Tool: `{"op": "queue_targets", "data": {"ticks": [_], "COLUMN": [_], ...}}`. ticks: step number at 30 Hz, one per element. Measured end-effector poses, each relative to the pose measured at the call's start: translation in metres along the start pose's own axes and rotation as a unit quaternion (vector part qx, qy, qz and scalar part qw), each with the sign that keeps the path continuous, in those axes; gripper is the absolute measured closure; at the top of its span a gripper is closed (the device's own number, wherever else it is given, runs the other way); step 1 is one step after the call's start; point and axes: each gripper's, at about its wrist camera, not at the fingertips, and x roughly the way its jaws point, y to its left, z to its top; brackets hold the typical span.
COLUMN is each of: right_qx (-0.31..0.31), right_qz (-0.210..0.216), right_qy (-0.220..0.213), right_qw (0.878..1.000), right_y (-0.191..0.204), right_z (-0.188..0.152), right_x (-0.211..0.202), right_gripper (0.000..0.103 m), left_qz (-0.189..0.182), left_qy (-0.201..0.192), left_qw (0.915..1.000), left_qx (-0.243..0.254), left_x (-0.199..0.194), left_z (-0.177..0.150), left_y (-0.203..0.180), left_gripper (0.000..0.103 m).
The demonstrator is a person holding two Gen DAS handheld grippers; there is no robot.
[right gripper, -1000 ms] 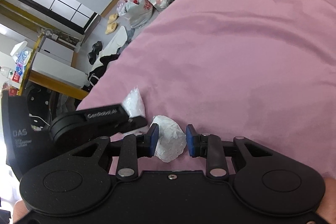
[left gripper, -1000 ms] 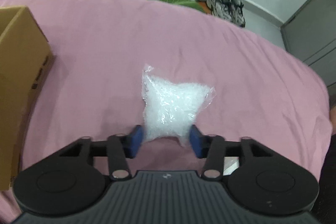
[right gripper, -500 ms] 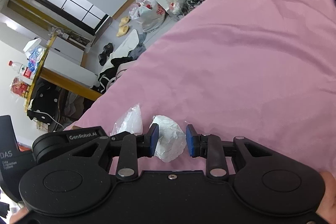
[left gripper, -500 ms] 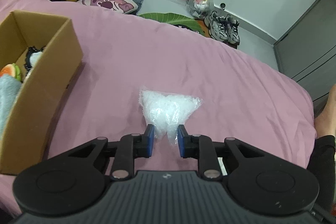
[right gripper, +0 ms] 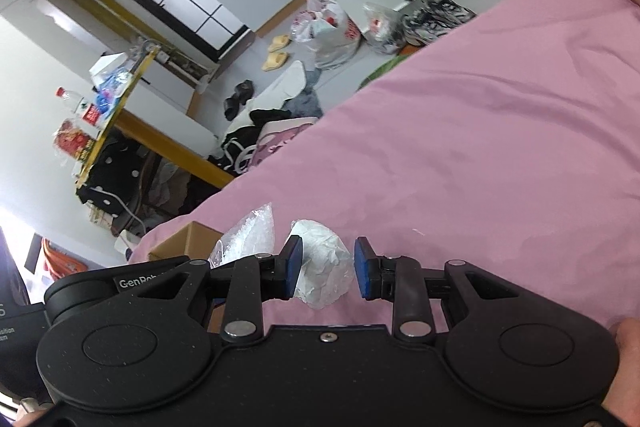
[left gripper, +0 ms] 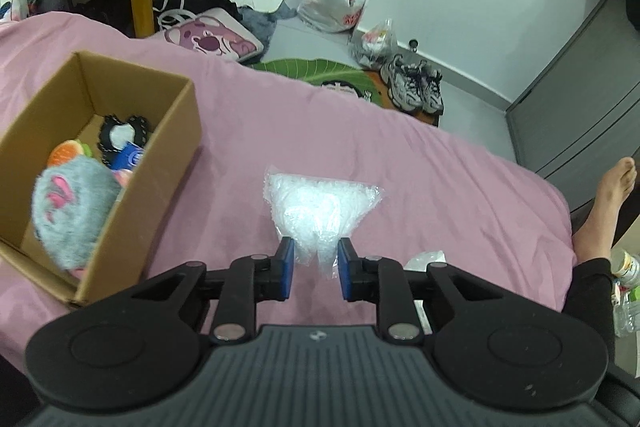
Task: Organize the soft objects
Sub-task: 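Carry both stuffing bags over the box with both grippers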
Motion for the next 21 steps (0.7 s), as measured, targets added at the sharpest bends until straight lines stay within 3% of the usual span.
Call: {"op": "queue_targets", "data": {"ticks": [21], "right_qx": [-0.076], "right_qz": [0.036], "right_qy": [-0.018], "right_qw": [0.996], "right_y": [0.062], "right_z": [-0.008], "right_x": [-0.013], "right_gripper": [0.075], "left_qz": [0.003], "left_qy": [-0.064], "left_qw": [0.9973], "left_qx": [-0.036], "left_x": [-0.069], "left_z": [0.015], "left_y": [0.059], "left_gripper": [0.082]}}
